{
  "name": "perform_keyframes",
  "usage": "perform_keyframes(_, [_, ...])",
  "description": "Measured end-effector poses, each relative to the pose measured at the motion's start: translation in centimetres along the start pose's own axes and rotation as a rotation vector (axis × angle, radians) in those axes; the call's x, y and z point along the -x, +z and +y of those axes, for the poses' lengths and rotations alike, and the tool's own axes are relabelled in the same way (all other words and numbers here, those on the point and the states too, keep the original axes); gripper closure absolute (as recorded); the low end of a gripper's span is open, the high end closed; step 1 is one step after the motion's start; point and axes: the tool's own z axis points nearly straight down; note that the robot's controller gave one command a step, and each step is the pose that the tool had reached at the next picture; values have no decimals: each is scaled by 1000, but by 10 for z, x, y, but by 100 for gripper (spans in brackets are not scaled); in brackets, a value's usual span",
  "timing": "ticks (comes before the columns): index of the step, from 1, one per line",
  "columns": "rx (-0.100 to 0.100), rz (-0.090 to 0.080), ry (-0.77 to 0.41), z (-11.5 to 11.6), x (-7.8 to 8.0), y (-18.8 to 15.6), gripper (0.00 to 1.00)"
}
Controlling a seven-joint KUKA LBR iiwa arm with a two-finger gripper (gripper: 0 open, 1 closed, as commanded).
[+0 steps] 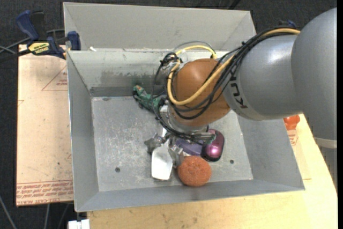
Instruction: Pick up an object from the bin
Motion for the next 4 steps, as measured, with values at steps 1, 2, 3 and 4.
perform_keyframes(1, [1,0,0,0,0,0,100])
perform_keyframes(2, [1,0,0,0,0,0,100])
perform_keyframes(3, [1,1,0,0,0,1,100])
perform_keyframes(4, [2,1,0,0,0,1,100])
